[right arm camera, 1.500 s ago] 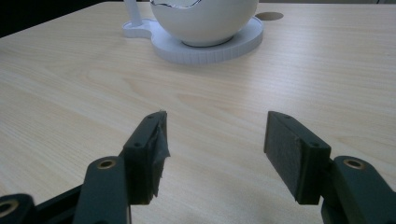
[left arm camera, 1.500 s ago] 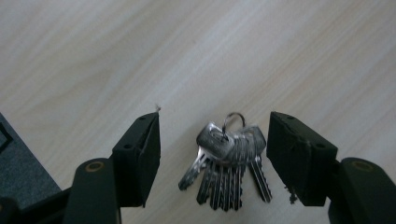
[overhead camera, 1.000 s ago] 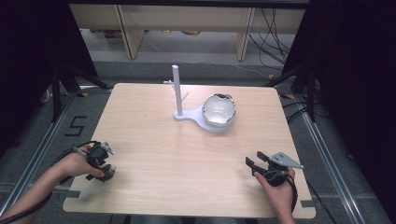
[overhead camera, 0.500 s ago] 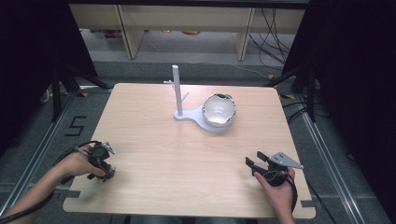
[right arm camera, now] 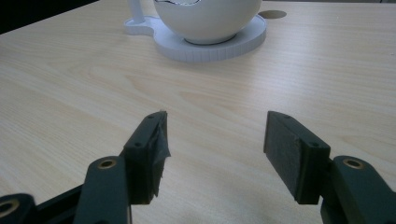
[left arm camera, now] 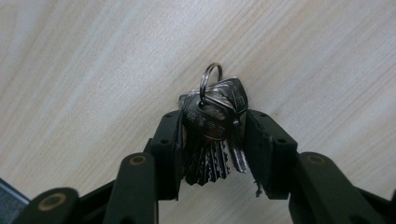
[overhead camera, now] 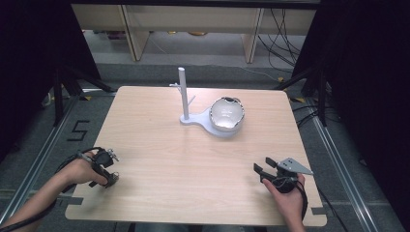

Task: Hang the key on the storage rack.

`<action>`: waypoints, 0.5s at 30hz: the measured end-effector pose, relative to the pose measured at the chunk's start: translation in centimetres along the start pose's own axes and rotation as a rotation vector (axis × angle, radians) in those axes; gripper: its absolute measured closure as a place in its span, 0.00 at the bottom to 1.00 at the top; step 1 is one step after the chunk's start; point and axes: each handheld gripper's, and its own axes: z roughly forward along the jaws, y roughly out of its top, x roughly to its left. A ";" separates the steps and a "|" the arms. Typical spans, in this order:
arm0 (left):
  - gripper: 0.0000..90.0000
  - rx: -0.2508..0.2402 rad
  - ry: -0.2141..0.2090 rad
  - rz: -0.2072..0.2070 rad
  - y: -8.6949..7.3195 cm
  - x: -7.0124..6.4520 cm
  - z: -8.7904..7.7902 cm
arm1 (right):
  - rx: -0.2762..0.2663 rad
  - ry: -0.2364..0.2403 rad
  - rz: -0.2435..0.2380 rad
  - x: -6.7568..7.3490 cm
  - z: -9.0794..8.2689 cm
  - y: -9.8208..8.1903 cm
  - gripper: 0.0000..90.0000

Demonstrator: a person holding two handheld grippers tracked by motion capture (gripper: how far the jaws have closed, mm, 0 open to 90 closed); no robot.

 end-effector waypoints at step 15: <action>0.81 0.046 -0.022 -0.033 -0.3 -0.8 -0.1 | -0.031 0.022 -0.036 -0.2 0.3 0.0 0.45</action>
